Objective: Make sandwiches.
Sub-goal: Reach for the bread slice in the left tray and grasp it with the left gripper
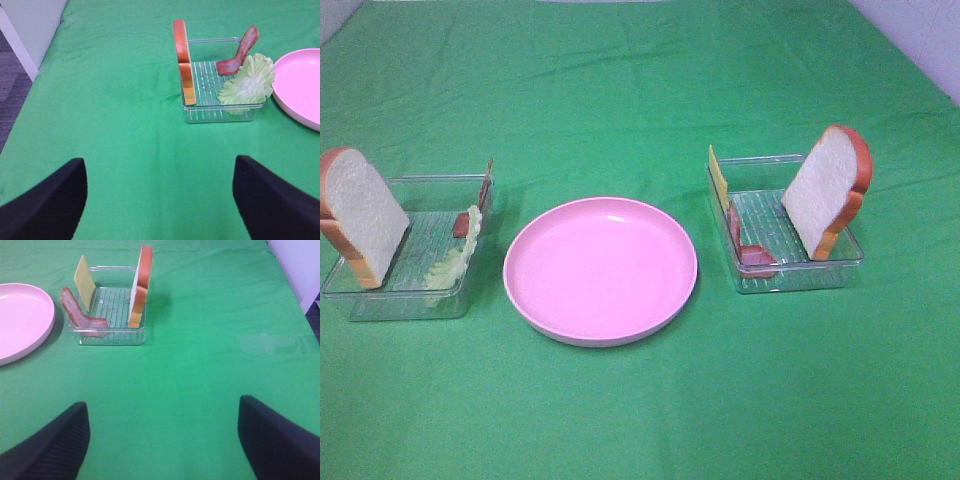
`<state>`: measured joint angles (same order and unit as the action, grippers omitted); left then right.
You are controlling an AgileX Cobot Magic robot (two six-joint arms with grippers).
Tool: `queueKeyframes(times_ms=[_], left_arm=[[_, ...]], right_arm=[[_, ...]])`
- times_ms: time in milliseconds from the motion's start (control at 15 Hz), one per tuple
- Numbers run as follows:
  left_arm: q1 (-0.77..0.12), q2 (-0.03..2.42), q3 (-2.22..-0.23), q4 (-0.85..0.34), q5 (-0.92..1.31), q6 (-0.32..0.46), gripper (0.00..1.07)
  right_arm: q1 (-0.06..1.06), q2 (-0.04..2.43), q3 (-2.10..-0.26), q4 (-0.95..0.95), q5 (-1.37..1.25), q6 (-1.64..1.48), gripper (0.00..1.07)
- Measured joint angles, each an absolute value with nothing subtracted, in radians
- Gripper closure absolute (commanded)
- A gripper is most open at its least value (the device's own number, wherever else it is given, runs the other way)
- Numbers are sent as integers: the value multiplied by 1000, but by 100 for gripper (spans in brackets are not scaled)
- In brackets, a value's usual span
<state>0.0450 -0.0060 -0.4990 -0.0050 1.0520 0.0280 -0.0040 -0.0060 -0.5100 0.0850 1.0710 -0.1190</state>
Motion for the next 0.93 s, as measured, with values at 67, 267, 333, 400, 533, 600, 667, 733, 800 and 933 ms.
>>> queueKeyframes(times_ms=[67,267,333,400,533,600,667,733,800,933], left_arm=[[45,-6,-499,-5,1052,28,30],[45,6,-531,-12,1050,28,30],[45,33,-555,-12,1026,28,30],[45,55,-568,-12,1015,28,30],[45,181,-620,-12,996,28,30],[45,259,-650,-14,996,28,30],[45,402,-703,-32,996,28,30],[45,540,-770,-58,996,28,30],[45,581,-789,-62,996,28,30],[45,776,-880,-75,995,28,30]], right_arm=[[-4,-6,-510,85,1071,-119,30],[-4,-6,-510,85,1071,-119,30],[-4,-6,-510,85,1071,-119,30],[-4,-6,-510,85,1071,-119,30],[-4,-6,-510,85,1071,-119,30],[-4,-6,-510,85,1071,-119,30],[-4,-6,-510,85,1071,-119,30],[-4,-6,-510,85,1071,-119,30],[-4,-6,-510,85,1071,-119,30],[-4,-6,-510,85,1071,-119,30]])
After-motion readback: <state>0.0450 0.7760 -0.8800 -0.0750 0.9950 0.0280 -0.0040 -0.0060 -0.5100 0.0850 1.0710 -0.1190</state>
